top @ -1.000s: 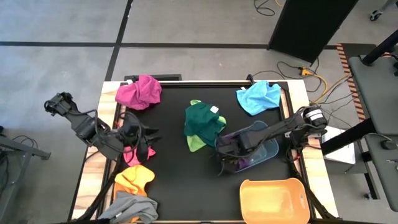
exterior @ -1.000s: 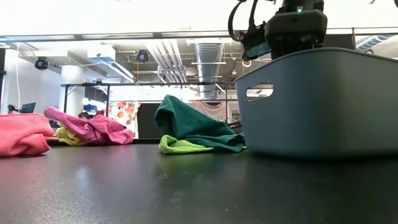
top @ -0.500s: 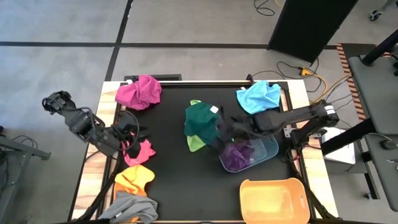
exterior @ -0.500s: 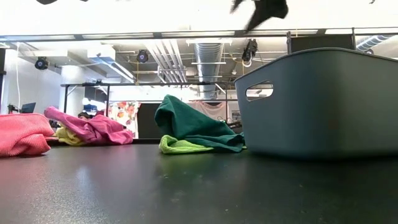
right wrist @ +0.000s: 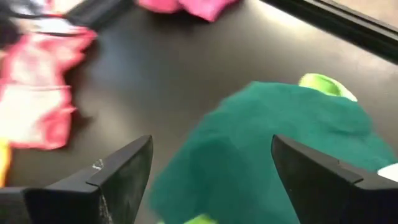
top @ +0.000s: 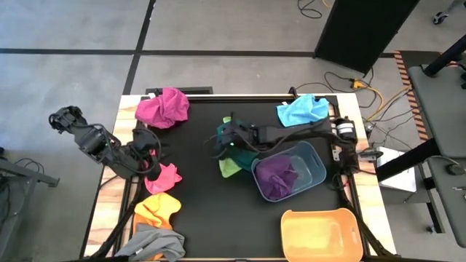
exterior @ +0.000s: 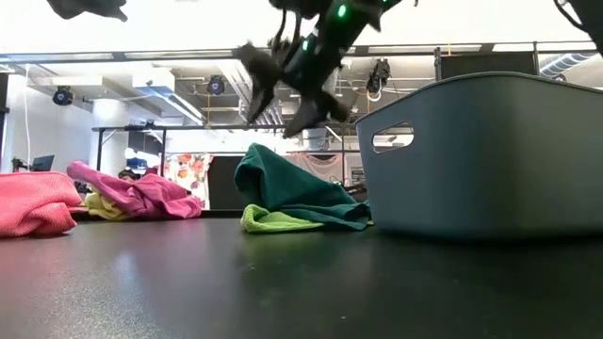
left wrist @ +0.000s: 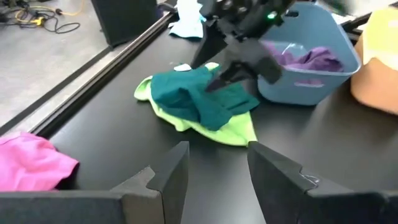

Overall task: Sort towels by color in basket
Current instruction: Put the dark green towel into the blue bin

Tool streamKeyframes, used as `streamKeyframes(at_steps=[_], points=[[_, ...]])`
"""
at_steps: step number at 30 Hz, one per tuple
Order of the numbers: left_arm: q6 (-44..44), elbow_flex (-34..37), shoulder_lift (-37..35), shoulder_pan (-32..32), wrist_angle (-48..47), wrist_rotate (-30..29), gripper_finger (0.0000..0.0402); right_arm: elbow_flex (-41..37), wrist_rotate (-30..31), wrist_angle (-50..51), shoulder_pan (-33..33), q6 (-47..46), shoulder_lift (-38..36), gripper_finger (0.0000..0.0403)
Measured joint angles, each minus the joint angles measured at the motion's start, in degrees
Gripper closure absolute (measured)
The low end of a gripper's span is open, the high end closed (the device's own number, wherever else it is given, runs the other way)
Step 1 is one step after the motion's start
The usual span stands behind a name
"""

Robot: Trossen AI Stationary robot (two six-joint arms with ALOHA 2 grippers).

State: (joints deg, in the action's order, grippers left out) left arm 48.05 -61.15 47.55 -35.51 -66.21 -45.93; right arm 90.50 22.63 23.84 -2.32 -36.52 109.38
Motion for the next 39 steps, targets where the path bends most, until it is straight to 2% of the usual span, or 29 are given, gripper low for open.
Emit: streamKeyframes(at_steps=[4, 9, 12, 15, 20, 21, 25, 31, 33, 39], points=[[0.0, 2.8, -1.0, 0.0, 0.0, 0.0, 0.0253, 0.0, 2.2, -0.4, -2.1, 1.6, 3.2, 0.0104], [0.0, 6.2, -2.1, 0.0, 0.1, -0.1, 0.0253, 0.1, -2.5, 0.3, -3.6, 7.2, 6.1, 0.0122], [0.4, 7.8, -2.7, 0.0, 0.2, -0.1, 0.0253, 0.0, -2.6, 2.4, -4.1, 6.5, 7.0, 0.0156], [1.6, 9.1, -3.3, 0.0, 0.2, -0.2, 0.0253, 0.0, -2.6, 4.1, -4.6, 6.6, 6.9, 0.0214], [3.4, 9.4, -3.7, 0.0, 0.4, -0.2, 0.0253, 0.0, -2.6, 5.0, -4.9, 8.2, 3.8, 0.0356], [3.6, 9.4, -3.8, 0.0, 0.5, -0.2, 0.0253, 0.0, -2.6, 5.0, -4.8, 9.4, 2.5, 0.0375], [3.9, 9.4, -3.8, 0.0, 1.7, -1.8, 0.0253, 0.6, -2.7, 6.6, -4.8, 11.4, -4.2, 0.0387], [3.7, 9.4, -3.9, 0.0, 7.5, -3.1, 0.0253, 1.0, -3.8, 7.1, -2.3, 14.6, -18.5, 0.0393], [3.7, 9.4, -3.7, 0.0, 9.0, -3.8, 0.0253, 1.0, -7.5, 7.2, -1.3, 14.7, -23.3, 0.0393], [3.7, 9.4, -3.4, 0.1, 11.8, -7.6, 0.0253, 1.0, -26.5, 9.4, 1.6, 10.0, -34.9, 0.0393]])
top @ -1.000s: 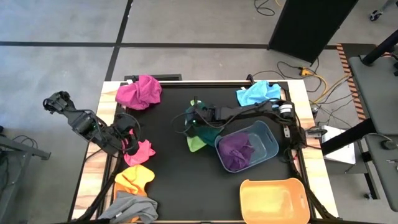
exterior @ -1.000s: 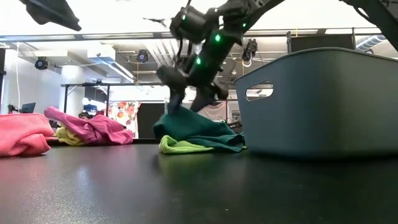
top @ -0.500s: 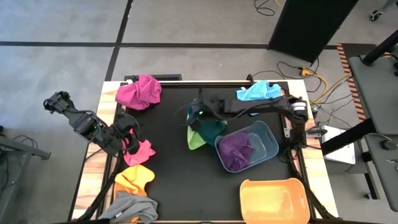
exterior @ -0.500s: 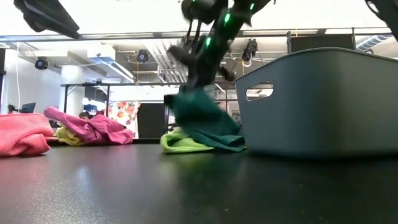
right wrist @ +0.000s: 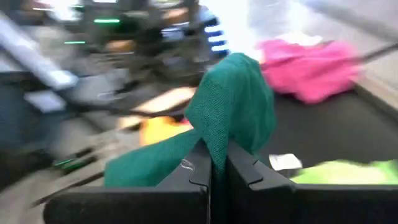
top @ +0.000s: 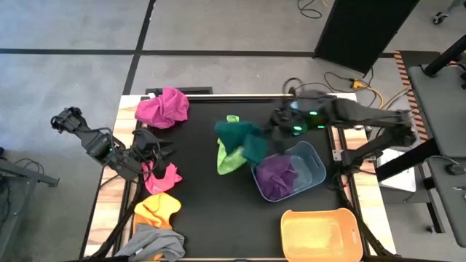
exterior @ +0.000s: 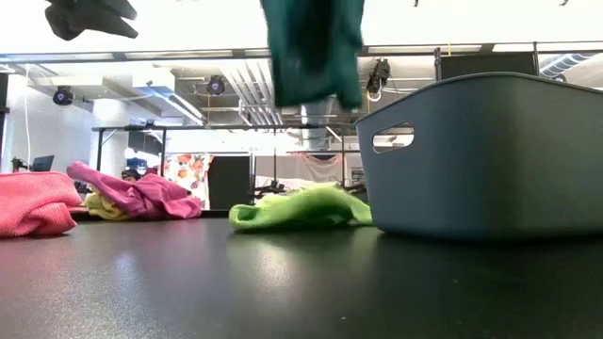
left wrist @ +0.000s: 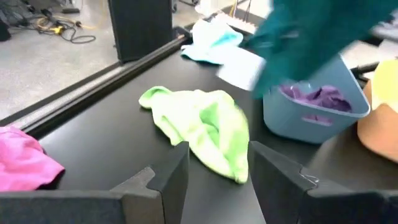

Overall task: Sort towels by color in basket
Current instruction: Put the dark green towel into the blue bin

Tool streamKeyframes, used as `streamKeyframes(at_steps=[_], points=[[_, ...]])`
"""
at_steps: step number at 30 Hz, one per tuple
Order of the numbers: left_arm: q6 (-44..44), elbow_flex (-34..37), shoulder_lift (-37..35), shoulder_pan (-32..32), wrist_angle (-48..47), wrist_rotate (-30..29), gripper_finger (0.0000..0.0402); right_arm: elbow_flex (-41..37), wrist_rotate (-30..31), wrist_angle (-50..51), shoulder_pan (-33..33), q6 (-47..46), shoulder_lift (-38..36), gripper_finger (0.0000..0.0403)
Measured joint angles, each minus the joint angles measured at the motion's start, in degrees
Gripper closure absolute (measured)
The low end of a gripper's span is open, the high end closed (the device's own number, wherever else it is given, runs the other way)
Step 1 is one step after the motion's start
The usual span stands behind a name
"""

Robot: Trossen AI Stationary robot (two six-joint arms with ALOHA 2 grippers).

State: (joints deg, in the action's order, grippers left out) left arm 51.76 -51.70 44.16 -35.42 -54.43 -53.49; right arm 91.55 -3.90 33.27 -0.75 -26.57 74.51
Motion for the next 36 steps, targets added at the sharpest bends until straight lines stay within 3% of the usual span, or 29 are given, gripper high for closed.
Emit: streamKeyframes(at_steps=[2, 4, 10, 13, 17, 23, 27, 31, 36], points=[[0.2, 0.0, -0.1, 0.0, 0.7, -1.0, 0.0253, 0.0, -3.7, 4.7, 1.4, -2.9, -3.0, 0.0393], [0.6, 0.0, -0.1, 0.0, 1.5, -1.6, 0.0253, 0.0, -3.1, 12.5, 3.3, -5.6, -5.6, 0.0393], [3.3, 0.0, 0.5, 0.0, 3.6, -3.7, 0.0253, -0.2, 19.2, 44.2, 9.3, -18.6, -9.8, 0.0393], [3.7, 0.0, 1.4, 0.0, 5.6, -4.3, 0.0253, -1.9, 22.2, 53.2, 11.1, -23.1, -9.8, 0.0393], [3.9, 0.0, 2.7, 0.0, 7.3, -4.5, 0.0253, -7.1, 21.7, 49.9, 12.2, -23.1, -9.4, 0.0393], [4.9, 0.0, 4.0, 0.0, 7.9, -4.4, 0.0253, -15.7, 14.9, 32.3, 13.7, -20.4, -7.3, 0.0393], [4.9, 0.0, 3.8, 0.0, 7.9, -4.4, 0.0253, -17.0, 9.8, 21.3, 14.8, -18.5, -5.0, 0.0394], [4.9, 0.0, 3.4, 0.0, 7.7, -4.3, 0.0253, -16.9, 11.0, 25.4, 15.2, -17.1, -4.1, 0.0394], [4.8, 0.0, 3.0, 0.0, 6.7, -4.1, 0.0253, -18.1, 17.5, 45.1, 15.1, -23.0, -2.9, 0.0394]])
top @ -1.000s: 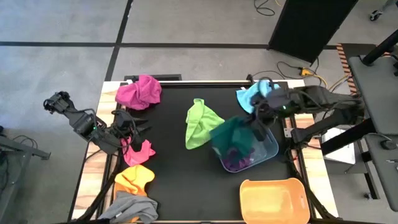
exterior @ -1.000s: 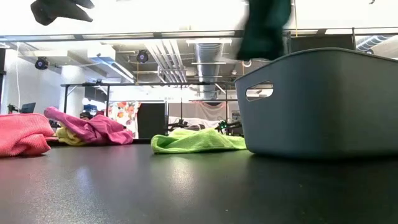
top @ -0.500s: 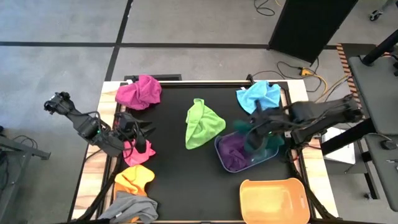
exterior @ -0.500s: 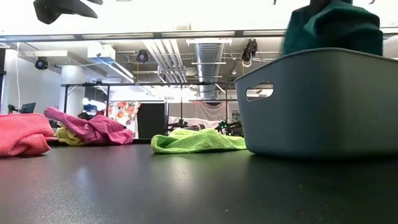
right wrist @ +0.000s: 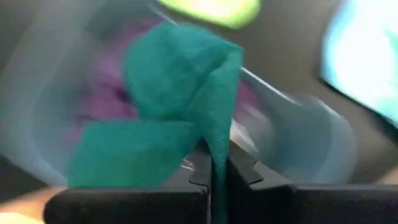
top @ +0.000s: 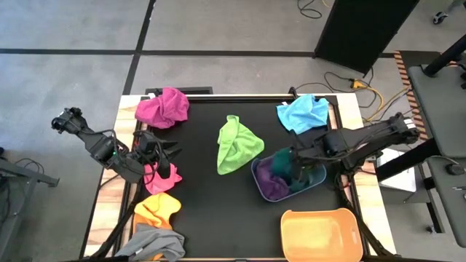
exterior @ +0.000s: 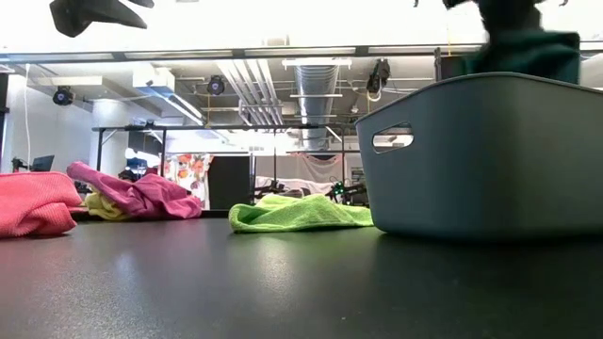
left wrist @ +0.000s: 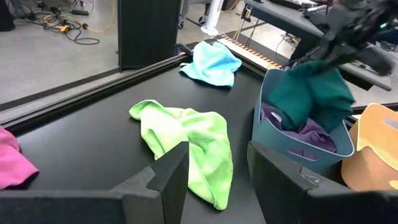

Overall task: Sort towels by color in basket
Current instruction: Put the dark green towel into the blue bin

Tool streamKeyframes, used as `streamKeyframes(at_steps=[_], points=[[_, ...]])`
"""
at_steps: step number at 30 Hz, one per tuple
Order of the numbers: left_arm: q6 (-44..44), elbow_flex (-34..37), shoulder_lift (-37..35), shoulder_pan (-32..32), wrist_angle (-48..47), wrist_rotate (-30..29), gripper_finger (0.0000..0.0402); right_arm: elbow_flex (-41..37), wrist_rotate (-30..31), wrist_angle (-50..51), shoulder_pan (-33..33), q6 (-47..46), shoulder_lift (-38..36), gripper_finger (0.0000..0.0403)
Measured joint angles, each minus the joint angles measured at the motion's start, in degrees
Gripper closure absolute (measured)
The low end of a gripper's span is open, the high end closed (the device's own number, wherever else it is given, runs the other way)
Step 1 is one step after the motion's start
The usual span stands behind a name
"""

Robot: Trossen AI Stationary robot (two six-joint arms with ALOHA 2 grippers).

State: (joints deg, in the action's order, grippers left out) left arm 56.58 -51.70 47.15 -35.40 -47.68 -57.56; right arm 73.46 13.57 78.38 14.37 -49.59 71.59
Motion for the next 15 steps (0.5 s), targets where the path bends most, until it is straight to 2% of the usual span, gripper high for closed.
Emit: streamKeyframes(at_steps=[2, 4, 9, 11, 15], points=[[0.0, 0.0, 0.0, 0.0, -0.1, 0.0, 0.0253, -2.0, 0.7, 5.0, 0.0, -3.1, 0.2, 0.0394], [-0.1, 0.0, 0.0, 0.0, -0.4, 0.0, 0.0253, -4.5, 0.3, 5.7, 0.0, -7.0, 0.2, 0.0394], [-0.1, 0.0, 0.0, 0.0, -1.4, 0.0, 0.0253, -10.8, -5.4, -5.6, -0.1, -17.7, 0.7, 0.0393], [-0.3, 0.0, 0.0, 0.0, -1.4, 0.0, 0.0253, -13.7, -5.1, -10.8, -0.1, -22.6, 1.6, 0.0391], [-0.6, 0.0, -0.2, 0.0, -3.2, 0.0, 0.0253, -19.0, -4.8, -17.0, -1.6, -24.4, 4.8, 0.0362]])
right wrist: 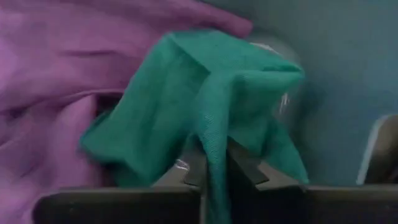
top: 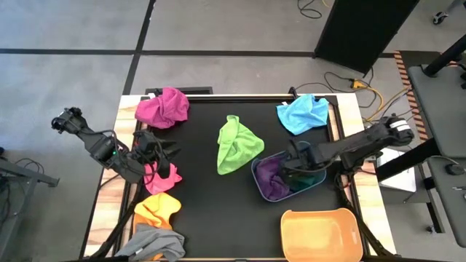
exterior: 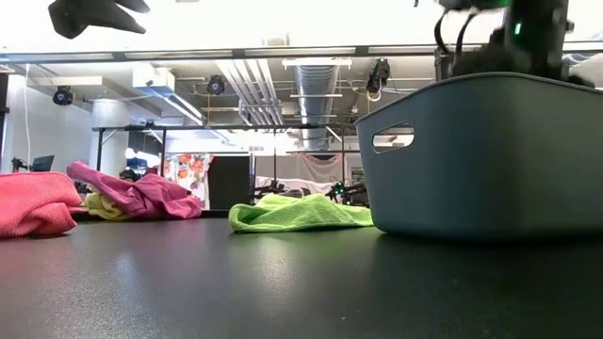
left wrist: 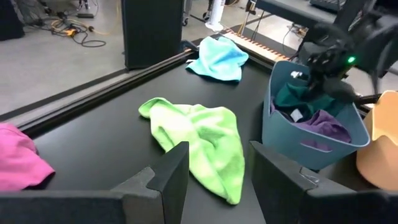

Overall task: Sort towels by color in basket
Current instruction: Put the dark green towel into the blue bin

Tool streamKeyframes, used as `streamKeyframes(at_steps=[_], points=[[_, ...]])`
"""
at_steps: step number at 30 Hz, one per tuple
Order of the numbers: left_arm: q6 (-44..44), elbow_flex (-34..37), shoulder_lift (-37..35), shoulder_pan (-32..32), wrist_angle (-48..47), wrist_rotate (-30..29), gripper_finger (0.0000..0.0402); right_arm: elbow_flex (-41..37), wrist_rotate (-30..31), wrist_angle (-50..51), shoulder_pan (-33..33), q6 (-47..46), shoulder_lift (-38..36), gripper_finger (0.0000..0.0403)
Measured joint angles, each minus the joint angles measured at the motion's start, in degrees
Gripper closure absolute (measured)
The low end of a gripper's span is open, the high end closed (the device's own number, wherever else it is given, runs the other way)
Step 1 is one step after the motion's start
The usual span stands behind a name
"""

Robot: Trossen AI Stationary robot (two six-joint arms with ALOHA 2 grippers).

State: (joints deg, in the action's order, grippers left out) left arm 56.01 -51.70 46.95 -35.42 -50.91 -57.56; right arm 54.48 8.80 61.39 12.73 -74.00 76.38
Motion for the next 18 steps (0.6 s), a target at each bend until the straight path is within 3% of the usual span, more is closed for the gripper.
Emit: streamKeyframes(at_steps=[6, 11, 18], points=[[0.0, 0.0, -0.7, 0.0, -0.6, -0.2, 0.0253, -1.3, -1.3, 0.2, -5.1, 2.2, 5.1, 0.0266], [0.0, 0.0, -1.7, 0.0, -0.8, 3.0, 0.0253, 5.6, -5.2, 0.1, -7.2, 8.9, 3.8, 0.0188], [0.5, 0.0, -2.1, 0.0, -2.1, 4.6, 0.0253, 12.3, -8.8, -0.9, -6.5, 6.0, 4.0, 0.0136]])
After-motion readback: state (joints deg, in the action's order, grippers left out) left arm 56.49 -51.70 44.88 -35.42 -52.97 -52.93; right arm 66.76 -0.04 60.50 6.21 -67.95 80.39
